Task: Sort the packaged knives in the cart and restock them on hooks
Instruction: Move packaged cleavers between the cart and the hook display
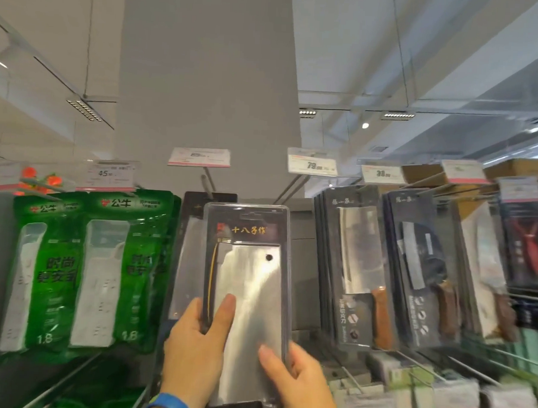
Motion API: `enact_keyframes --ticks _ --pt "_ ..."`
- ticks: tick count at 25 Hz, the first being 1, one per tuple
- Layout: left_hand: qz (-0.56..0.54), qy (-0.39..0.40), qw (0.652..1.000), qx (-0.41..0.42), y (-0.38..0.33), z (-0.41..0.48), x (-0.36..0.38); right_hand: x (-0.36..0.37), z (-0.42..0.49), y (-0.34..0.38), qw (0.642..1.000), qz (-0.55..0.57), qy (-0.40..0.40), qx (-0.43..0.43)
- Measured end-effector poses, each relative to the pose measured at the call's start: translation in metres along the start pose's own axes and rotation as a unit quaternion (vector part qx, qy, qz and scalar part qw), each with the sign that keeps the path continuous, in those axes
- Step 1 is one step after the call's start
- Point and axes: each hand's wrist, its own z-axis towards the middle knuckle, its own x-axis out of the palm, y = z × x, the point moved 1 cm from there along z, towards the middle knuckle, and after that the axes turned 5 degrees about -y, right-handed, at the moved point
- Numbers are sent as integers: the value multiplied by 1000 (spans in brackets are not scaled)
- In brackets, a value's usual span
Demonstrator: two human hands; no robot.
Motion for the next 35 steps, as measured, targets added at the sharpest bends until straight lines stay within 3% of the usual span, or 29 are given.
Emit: enact_keyframes --ticks 3,6,11,14,16,18,20,23,25,27,32,35 --pt "-10 86 996 11 -20 -7 38 -41 13 27 997 38 -47 -41" --pt "65 141 986 63 -46 5 62 -72 24 52 994 -9 -85 -62" --pt "121 187 968 117 -76 20 79 -101 30 73 994 22 -78 -78" --pt "185 132 957 182 -84 16 78 -111 25 75 992 -8 -98 -81" --pt "161 10 946 282 -106 26 75 -118 24 74 987 -33 -132 -81" --pt "193 -75 877 434 -145 49 75 -122 22 74 984 -52 -154 -79" --pt "308 -40 781 542 -185 76 84 -118 14 68 983 -61 -150 -84" --pt "507 67 665 544 -216 94 105 -102 -5 46 983 -80 -132 -103" --pt "568 91 629 522 -212 102 110 -94 -12 33 985 -68 -118 -109" --pt "549 94 641 528 -213 107 109 -93 -10 30 983 -62 -126 -119" --pt "433 68 758 484 -232 120 108 -93 11 35 979 -66 -161 -105" --pt "359 123 830 409 -230 126 103 -92 19 39 972 -96 -191 -94"
